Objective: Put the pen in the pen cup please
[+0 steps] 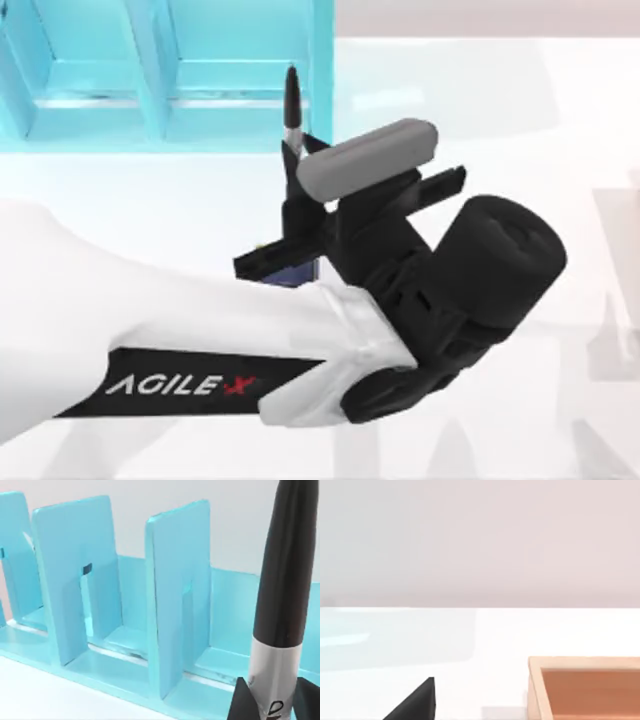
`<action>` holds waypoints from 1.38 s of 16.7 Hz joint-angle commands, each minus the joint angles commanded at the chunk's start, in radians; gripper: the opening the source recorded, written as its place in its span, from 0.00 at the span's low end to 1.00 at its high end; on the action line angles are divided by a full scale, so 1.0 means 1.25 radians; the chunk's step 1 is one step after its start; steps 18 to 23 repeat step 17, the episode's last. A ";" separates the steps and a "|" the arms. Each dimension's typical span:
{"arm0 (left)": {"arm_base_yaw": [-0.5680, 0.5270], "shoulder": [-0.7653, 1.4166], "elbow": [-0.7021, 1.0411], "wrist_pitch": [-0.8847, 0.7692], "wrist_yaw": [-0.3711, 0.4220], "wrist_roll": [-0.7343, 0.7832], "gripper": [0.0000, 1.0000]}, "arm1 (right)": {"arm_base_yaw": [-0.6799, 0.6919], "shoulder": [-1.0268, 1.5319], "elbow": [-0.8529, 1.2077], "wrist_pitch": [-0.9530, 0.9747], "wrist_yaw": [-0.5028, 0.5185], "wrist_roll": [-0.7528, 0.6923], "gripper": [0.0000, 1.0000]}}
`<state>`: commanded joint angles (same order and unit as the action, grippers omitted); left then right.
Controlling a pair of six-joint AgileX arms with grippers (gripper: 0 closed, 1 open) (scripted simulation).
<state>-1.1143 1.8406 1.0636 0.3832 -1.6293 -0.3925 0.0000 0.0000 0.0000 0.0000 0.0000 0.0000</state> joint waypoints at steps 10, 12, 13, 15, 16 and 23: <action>0.000 0.000 0.000 0.000 0.000 0.000 0.90 | 0.000 0.000 0.000 0.000 0.000 0.000 1.00; 0.000 0.000 0.000 0.000 0.000 0.000 1.00 | 0.000 0.000 0.000 0.000 0.000 0.000 1.00; 0.000 0.000 0.000 0.000 0.000 0.000 1.00 | 0.000 0.000 0.000 0.000 0.000 0.000 1.00; 0.000 0.000 0.000 0.000 0.000 0.000 1.00 | 0.000 0.000 0.000 0.000 0.000 0.000 1.00; 0.000 0.000 0.000 0.000 0.000 0.000 1.00 | 0.000 0.000 0.000 0.000 0.000 0.000 1.00; 0.000 0.000 0.000 0.000 0.000 0.000 1.00 | 0.000 0.000 0.000 0.000 0.000 0.000 1.00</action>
